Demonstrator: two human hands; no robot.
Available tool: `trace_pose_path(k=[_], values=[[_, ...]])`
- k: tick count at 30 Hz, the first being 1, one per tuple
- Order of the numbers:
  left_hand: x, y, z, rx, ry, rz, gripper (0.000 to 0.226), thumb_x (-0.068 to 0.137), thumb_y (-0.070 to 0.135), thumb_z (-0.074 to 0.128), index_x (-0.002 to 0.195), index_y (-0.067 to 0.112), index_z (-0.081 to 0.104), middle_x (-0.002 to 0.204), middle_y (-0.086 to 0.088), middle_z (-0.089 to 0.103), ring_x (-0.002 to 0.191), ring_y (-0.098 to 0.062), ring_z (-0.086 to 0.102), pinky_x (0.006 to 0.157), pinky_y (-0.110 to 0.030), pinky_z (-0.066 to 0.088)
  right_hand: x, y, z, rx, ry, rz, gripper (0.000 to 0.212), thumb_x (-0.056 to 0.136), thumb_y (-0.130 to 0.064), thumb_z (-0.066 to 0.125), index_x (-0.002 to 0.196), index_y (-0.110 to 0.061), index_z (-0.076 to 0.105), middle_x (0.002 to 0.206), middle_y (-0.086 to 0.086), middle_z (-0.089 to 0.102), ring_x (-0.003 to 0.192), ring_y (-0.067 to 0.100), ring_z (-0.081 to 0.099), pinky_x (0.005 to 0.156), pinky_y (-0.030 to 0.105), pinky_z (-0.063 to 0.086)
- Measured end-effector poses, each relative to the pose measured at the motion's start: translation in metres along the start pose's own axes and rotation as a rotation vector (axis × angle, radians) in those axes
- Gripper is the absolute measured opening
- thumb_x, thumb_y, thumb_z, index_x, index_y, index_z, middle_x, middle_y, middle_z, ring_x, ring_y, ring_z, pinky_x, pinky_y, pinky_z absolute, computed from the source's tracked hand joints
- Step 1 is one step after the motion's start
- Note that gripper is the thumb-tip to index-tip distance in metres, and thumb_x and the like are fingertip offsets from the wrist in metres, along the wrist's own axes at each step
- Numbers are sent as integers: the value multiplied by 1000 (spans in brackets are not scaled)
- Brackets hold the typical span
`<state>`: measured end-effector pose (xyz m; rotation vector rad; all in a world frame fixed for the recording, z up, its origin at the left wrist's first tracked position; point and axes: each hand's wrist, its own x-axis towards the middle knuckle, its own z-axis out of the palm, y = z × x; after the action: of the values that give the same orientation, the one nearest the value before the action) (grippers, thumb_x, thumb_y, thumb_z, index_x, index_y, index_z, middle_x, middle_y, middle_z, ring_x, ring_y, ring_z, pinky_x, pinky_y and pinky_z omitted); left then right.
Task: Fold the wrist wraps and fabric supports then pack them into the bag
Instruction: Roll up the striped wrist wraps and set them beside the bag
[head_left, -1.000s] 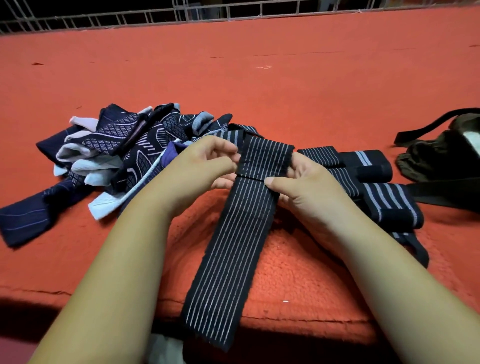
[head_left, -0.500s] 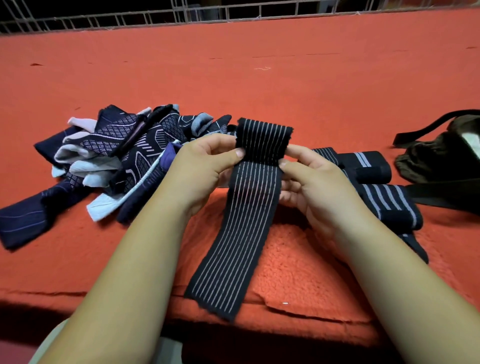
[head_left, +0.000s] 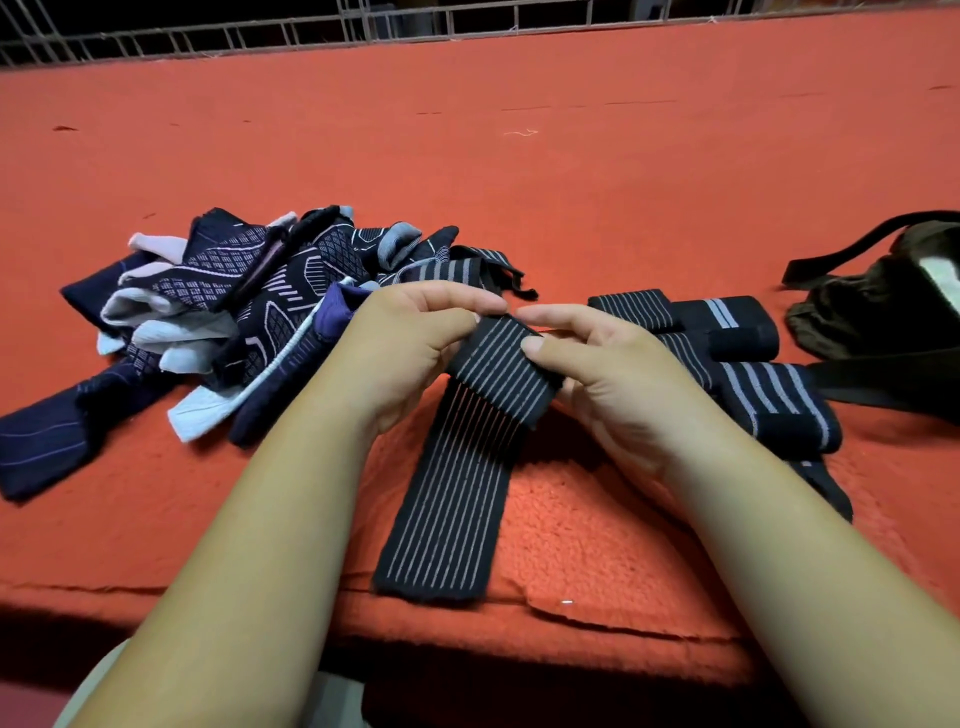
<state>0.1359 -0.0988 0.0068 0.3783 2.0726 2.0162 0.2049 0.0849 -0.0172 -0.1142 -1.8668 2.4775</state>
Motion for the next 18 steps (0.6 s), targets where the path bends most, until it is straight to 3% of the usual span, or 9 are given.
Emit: trace_pose_path(k=[3, 5, 8, 12, 16, 18], values=[[0, 2, 1, -73, -3, -25, 29, 102, -5, 51, 107, 8, 77, 108, -16, 79, 74, -9, 70, 70, -21, 59, 0, 2, -2, -164, 42, -42, 31, 97, -4, 74, 125, -17, 74, 99, 1, 78, 92, 14, 75, 87, 35, 60], [2, 4, -1, -114, -19, -50, 22, 103, 3, 55, 114, 8, 74, 111, -14, 80, 87, -18, 75, 78, -30, 62, -2, 1, -2, -178, 51, -66, 33, 97, -3, 74, 126, -19, 72, 106, 6, 81, 97, 20, 78, 88, 39, 63], [0, 3, -8, 5, -117, -86, 19, 99, 14, 71, 118, 9, 74, 102, -8, 79, 87, -19, 74, 74, -30, 59, -3, -2, -3, -194, 84, -117, 32, 98, -2, 73, 126, -18, 70, 111, 9, 80, 104, 30, 79, 93, 49, 61], [-4, 1, -13, 169, -243, -139, 19, 96, 16, 76, 114, 14, 78, 114, -8, 81, 107, -21, 77, 89, -35, 58, -3, -1, -4, -224, 140, -179, 28, 98, -7, 74, 124, -19, 69, 108, 7, 80, 103, 28, 79, 92, 49, 62], [-2, 3, -6, 39, -145, -65, 15, 99, 10, 71, 113, 11, 77, 110, -8, 80, 98, -21, 78, 79, -33, 61, 0, 2, -1, -121, 128, -97, 24, 103, -21, 71, 126, -12, 68, 111, 9, 81, 103, 29, 79, 97, 54, 62], [-1, 3, -1, -48, -82, -38, 16, 101, 8, 69, 115, 7, 75, 109, -10, 79, 92, -20, 77, 75, -32, 62, 0, 2, -1, -140, 64, -18, 27, 108, -30, 64, 122, -8, 71, 108, 10, 82, 96, 27, 80, 89, 49, 65]])
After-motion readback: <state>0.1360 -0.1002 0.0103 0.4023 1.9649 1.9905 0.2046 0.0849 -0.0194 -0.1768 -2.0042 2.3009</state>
